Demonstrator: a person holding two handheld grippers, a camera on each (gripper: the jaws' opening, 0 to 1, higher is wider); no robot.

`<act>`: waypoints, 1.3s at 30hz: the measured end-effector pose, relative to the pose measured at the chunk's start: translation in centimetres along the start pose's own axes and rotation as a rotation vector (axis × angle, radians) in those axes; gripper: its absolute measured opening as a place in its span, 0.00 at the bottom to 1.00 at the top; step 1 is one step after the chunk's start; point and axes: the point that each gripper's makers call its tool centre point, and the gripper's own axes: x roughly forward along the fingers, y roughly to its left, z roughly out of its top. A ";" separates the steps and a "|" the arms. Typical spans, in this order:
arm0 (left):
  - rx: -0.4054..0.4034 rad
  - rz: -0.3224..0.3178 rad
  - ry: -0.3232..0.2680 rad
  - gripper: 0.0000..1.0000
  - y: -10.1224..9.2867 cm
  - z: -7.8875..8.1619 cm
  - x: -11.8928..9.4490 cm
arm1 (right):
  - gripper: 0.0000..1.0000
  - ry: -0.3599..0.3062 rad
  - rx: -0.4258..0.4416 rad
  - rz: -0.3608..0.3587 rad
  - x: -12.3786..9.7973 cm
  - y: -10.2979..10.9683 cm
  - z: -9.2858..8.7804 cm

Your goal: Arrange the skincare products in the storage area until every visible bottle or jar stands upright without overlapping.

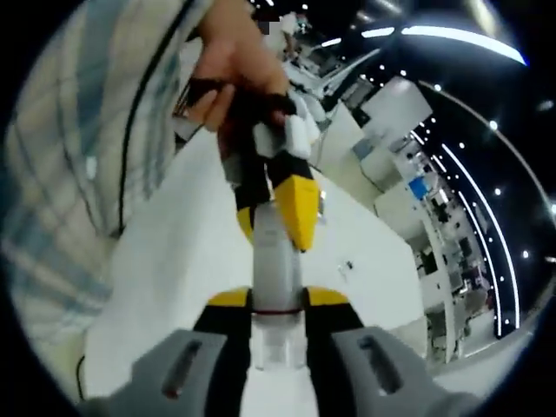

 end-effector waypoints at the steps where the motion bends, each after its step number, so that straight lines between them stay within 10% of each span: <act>1: -0.015 -0.004 -0.010 0.23 0.1 0.2 0.0 | 0.22 0.004 0.000 -0.001 0.1 -0.1 0.0; 10: -0.054 -0.039 -0.113 0.22 0.0 2.4 -1.0 | 0.48 -0.022 0.482 -0.051 -0.2 -2.0 -1.7; 16: -0.058 -0.108 -0.199 0.22 -1.5 3.6 -1.4 | 0.52 -0.234 1.144 -0.116 -1.4 -4.2 -2.1; 20: -0.010 -0.123 -0.219 0.22 -2.2 3.4 -1.2 | 0.48 -0.325 1.628 -0.037 -0.9 -3.0 -2.9; 23: 0.030 -0.140 -0.226 0.22 -2.8 3.0 -0.8 | 0.41 -0.542 1.916 0.021 -1.3 -3.8 -1.5; 34: 0.119 -0.145 -0.179 0.22 -3.1 1.5 0.0 | 0.20 -0.765 2.266 0.049 -0.8 -4.2 -1.0; 39: 0.152 -0.138 -0.137 0.23 -2.7 1.1 -0.3 | 0.19 -0.772 2.224 0.077 -1.4 -3.7 -0.7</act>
